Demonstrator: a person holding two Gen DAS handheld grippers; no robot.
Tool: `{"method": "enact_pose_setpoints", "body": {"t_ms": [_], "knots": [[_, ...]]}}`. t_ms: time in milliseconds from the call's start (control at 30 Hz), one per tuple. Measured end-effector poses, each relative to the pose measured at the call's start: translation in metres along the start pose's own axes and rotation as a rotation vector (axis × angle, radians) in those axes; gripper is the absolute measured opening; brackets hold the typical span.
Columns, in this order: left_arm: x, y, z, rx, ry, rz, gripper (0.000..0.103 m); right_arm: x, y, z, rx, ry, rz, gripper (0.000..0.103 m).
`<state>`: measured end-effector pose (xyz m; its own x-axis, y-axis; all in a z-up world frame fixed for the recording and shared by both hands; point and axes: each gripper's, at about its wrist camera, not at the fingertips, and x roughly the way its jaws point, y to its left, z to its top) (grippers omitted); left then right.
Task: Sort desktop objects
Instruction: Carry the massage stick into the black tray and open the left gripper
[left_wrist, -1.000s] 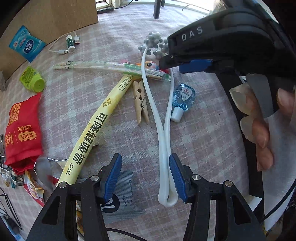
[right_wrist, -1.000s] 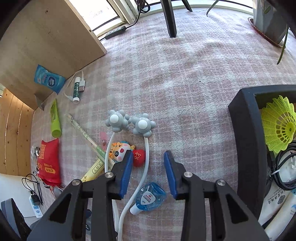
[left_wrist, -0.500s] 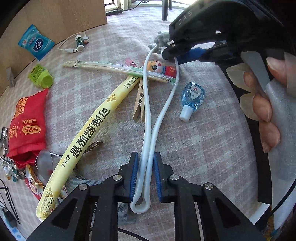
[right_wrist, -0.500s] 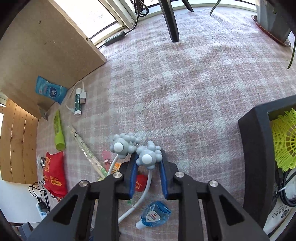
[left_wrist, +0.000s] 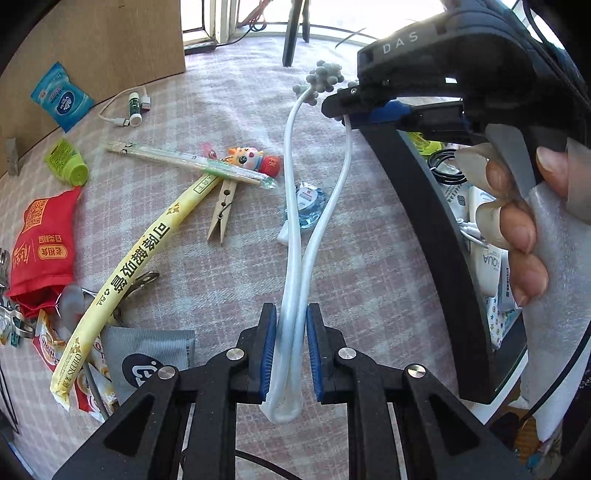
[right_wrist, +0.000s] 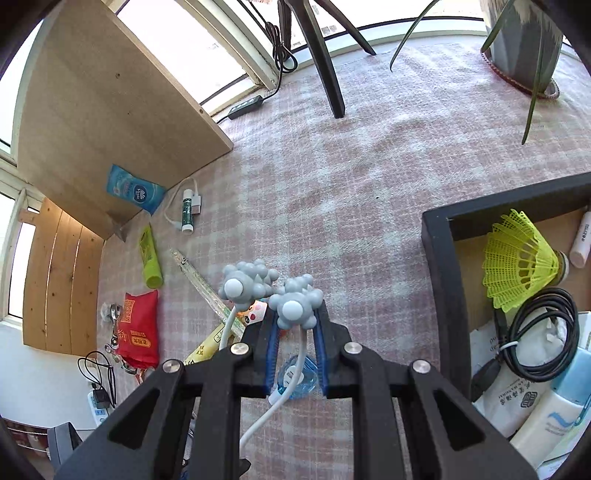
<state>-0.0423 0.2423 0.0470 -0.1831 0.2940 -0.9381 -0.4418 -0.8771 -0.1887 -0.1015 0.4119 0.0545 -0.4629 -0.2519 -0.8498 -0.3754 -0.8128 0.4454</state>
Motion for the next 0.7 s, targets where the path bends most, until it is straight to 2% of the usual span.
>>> {"method": "enact_pose_setpoints", "body": {"t_ms": [133,400,700], "knots": [[-0.006,-0.029,0.001,0.046,-0.016,-0.042,0.016,-0.033,-0.023,0.000,0.026,-0.043,-0.014,0.017],[-0.010,-0.113,0.008,0.178,-0.021,-0.137,0.015,-0.114,-0.089,-0.010,0.100,-0.145,-0.081,0.017],[-0.001,-0.202,0.012,0.309,-0.003,-0.190,0.015,-0.183,-0.169,-0.032,0.197,-0.220,-0.173,0.017]]}}
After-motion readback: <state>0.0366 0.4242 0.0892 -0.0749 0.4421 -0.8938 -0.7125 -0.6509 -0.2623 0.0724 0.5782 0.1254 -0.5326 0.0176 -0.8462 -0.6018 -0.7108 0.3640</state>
